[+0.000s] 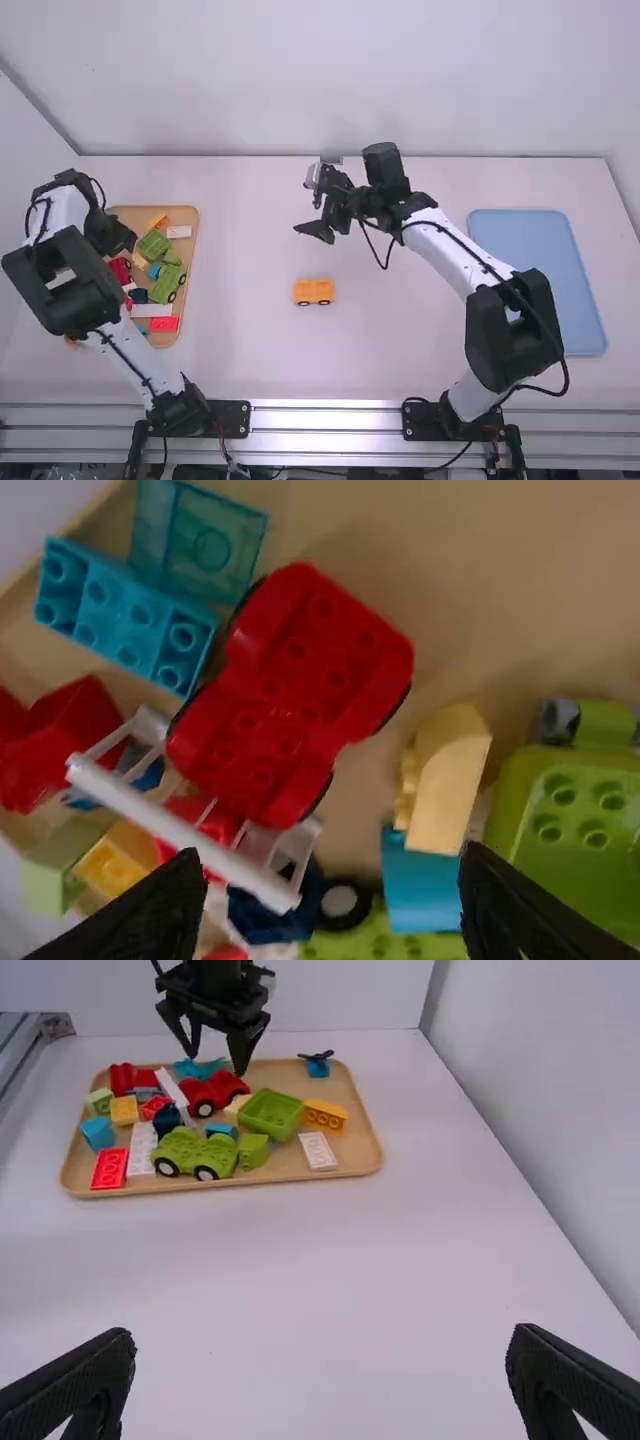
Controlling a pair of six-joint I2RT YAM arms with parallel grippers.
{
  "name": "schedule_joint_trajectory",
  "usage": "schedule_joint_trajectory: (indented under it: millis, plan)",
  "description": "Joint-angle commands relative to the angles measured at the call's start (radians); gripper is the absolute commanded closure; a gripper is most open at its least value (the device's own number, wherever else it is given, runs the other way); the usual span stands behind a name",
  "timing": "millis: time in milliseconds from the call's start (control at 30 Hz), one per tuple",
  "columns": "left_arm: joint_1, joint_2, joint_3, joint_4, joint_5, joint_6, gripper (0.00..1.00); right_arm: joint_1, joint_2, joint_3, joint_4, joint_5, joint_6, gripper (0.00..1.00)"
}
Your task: Assemble lego blocks to make yellow taxi
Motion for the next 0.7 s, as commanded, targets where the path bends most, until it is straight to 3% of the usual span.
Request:
schedule_joint_trajectory:
  millis: [0,233,367,667]
  plan:
    - [-0.003,0.008,-0.037,0.028,0.053,0.040,0.35,0.000,-0.002,0.026,0.000,-0.006,0.005,0.02]
    - [-0.003,0.008,-0.085,0.052,-0.002,-0.034,0.39,0.000,-0.002,0.026,-0.002,-0.006,0.004,0.02]
    - [-0.005,0.008,-0.100,0.105,0.076,0.024,0.42,0.000,-0.002,0.026,0.002,-0.006,0.004,0.01]
    - [-0.042,0.014,-0.133,0.134,0.057,-0.006,0.40,0.000,-0.002,0.026,-0.009,-0.006,0.004,0.01]
